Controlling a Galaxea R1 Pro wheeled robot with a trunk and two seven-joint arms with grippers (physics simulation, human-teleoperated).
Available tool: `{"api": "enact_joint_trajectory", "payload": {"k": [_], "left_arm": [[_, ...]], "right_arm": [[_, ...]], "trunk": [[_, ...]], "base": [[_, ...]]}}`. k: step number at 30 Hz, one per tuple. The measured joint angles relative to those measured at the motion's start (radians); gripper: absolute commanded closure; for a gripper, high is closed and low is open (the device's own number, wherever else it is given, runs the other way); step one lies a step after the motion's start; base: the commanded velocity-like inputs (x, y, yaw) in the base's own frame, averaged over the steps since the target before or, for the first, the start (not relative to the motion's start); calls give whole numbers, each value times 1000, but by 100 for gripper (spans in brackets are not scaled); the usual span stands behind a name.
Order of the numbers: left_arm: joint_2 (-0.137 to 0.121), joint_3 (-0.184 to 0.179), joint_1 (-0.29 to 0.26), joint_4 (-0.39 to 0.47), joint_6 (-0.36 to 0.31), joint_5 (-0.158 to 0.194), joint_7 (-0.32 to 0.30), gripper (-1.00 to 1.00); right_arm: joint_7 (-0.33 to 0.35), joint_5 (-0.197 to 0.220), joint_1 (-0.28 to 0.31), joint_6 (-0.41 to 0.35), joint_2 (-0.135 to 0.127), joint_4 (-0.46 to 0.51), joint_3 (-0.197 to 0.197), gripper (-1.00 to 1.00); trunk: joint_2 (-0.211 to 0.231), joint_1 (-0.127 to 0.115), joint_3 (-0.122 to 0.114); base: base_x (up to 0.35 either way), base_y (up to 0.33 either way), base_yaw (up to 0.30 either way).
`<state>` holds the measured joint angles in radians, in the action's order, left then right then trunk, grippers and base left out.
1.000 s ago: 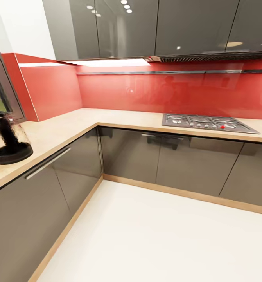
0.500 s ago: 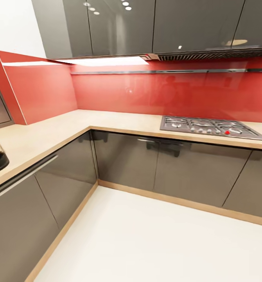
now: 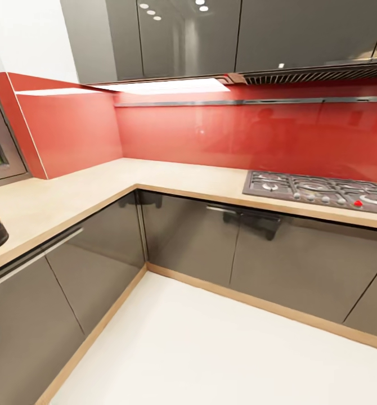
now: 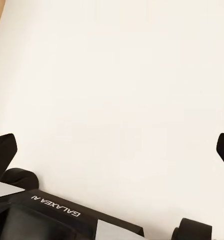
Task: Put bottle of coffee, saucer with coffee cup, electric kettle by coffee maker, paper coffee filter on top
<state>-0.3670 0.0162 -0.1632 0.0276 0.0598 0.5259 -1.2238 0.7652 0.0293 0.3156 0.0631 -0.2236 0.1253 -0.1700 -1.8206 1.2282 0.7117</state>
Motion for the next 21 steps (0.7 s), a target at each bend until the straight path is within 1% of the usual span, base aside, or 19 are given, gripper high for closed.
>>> {"api": "enact_joint_trajectory", "payload": {"k": [6, 9, 12, 17, 21], "left_arm": [[0, 0, 0, 0, 0, 0, 0, -100], [0, 1, 0, 0, 0, 0, 0, -100], [0, 1, 0, 0, 0, 0, 0, -100], [-1, 1, 0, 0, 0, 0, 0, -100], [0, 1, 0, 0, 0, 0, 0, -100]], "right_arm": [[-5, 0, 0, 0, 1, 0, 0, -100], [-25, 0, 0, -1, 1, 0, 0, -100], [-36, -1, 0, -1, 1, 0, 0, -100], [-42, -1, 0, -2, 1, 0, 1, -100], [-45, -1, 0, -1, 2, 0, 1, -100]], "trunk": [[0, 0, 0], [0, 0, 0], [0, 0, 0], [0, 0, 0], [0, 0, 0]], "base": [[8, -7, 274], [48, -94, 251], [110, -205, 128], [143, -265, 59], [155, -285, 182]]}}
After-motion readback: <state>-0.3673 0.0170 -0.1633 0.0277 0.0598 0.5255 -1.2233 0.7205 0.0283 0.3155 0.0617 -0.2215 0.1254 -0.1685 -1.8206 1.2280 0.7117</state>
